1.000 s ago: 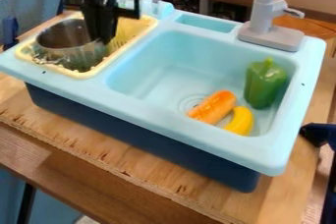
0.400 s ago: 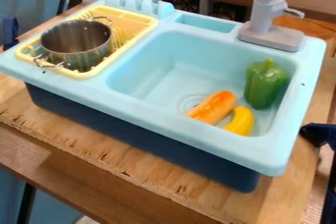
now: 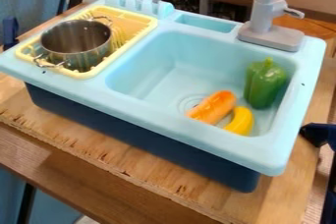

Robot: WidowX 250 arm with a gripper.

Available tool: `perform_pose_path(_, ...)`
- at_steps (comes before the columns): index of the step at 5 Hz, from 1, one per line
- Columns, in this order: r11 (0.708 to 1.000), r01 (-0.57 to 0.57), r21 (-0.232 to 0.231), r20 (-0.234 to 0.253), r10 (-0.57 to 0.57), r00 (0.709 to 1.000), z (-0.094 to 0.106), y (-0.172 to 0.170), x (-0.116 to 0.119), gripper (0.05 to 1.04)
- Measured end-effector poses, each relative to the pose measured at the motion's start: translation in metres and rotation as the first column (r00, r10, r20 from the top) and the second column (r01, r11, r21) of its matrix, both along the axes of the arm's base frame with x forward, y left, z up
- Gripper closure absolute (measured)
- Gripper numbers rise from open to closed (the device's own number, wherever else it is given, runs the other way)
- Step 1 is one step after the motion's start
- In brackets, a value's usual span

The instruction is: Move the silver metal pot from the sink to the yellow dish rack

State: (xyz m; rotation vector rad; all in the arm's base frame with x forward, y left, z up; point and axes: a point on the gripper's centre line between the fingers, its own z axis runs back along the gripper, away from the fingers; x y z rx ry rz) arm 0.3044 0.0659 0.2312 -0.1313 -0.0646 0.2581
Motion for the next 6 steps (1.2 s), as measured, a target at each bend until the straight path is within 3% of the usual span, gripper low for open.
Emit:
perform_pose_path(1,0.986,0.167,0.005,-0.229,-0.161,0.96,-0.034,-0.019,0.02,0.083)
perform_pose_path(2,0.961,0.276,-0.021,-0.244,-0.273,0.931,-0.041,-0.028,0.023,0.083)
perform_pose_path(6,0.956,0.295,-0.01,-0.249,-0.288,0.925,-0.044,-0.037,0.023,0.083)
